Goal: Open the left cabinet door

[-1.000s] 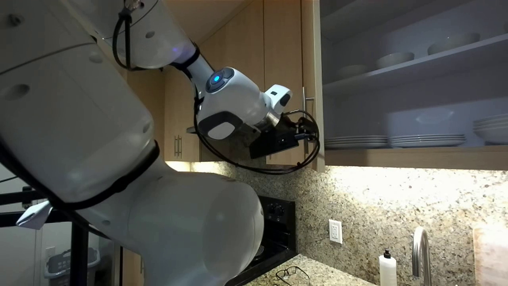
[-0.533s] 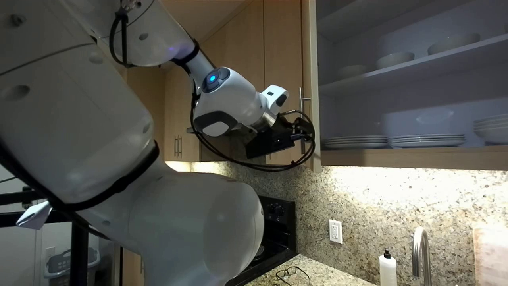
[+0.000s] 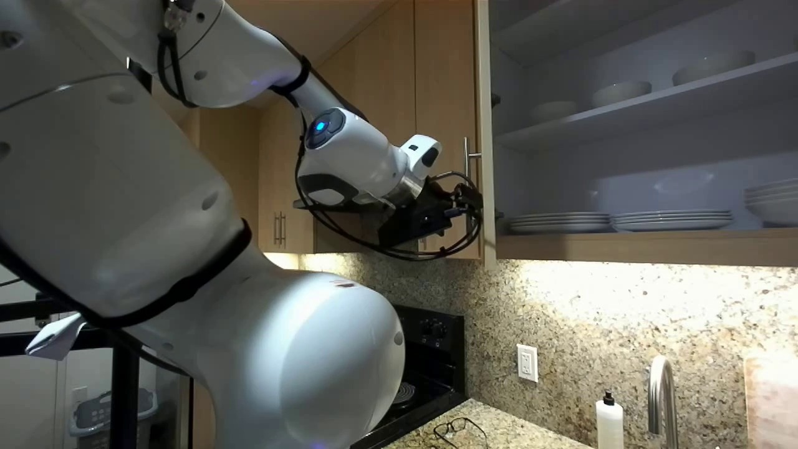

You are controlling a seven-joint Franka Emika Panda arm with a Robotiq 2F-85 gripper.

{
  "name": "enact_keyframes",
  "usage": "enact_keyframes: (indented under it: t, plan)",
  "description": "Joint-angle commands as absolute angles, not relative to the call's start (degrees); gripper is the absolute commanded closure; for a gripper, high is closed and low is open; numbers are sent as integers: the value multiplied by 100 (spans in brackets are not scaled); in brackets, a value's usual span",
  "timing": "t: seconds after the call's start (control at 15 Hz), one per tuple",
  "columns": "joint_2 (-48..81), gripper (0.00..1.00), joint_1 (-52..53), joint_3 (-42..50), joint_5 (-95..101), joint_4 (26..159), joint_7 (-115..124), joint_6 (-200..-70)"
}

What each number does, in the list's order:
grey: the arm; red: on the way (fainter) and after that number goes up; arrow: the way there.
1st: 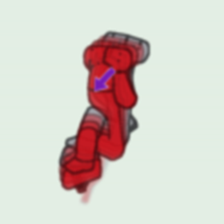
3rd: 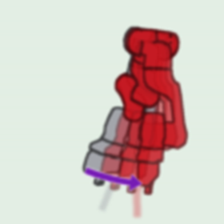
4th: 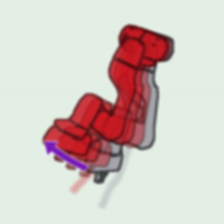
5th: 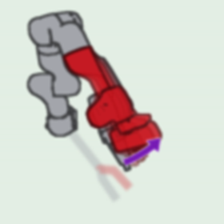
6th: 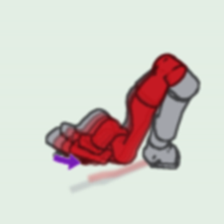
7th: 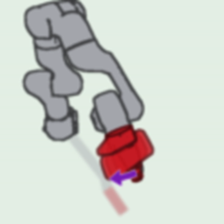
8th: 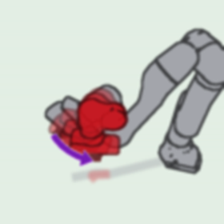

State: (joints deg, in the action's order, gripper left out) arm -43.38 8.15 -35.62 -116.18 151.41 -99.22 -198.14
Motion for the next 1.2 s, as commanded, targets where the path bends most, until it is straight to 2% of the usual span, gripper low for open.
enact_keyframes:
  t: [0.0, 0.27, 0.6, 1.13]
  plan:
    - [-4399, 0, -123, -4438, -12819, 15339, -10528, -19799]
    - [-4482, 0, -338, -4521, -13409, 15200, -11117, -19978]
    - [-4543, 0, 328, -3924, -13740, 15265, -11796, -20158]
    - [-4764, 0, 305, -3913, -14323, 15181, -12645, -20155]
